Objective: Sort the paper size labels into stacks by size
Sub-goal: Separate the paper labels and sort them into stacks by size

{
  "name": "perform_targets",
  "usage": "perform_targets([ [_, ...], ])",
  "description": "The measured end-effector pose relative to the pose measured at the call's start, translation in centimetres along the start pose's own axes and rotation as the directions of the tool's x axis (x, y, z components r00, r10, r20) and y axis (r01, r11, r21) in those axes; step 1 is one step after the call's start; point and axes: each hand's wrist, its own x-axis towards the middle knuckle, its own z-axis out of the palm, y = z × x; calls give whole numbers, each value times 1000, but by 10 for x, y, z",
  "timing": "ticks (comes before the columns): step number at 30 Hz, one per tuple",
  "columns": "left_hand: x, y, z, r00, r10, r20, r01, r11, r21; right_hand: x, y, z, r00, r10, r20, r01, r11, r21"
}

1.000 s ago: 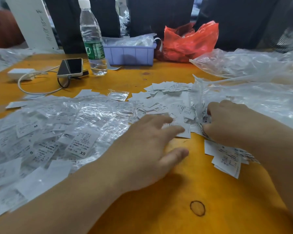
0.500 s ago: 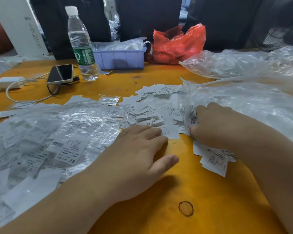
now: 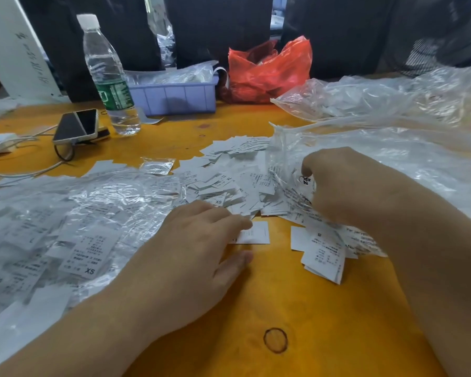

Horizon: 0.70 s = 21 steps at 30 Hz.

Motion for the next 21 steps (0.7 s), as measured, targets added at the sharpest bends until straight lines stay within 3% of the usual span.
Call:
perform_targets([
  [5,2,-3,1,998,0,-69,3,999,39,-1,3,-5,993,-7,-116,14,998,56],
  [9,5,-7,1,995,-48,-89,51,998,28,-1,-6,-1,941,-183,-283,227,965,131],
  [11,4,-9,2,995,-64,-76,65,998,7,-7,-18,1,917,-280,-284,367,873,322],
  [13,5,-10,2,995,-78,-69,77,997,-5,-13,-29,3,908,-354,-223,416,718,558],
  [17,5,-9,3,989,-101,-105,99,995,-20,-14,-35,4,911,-389,-136,314,441,841],
  [21,4,-9,1,991,-99,-94,95,994,-46,-10,-34,6,932,-351,-90,199,287,937],
])
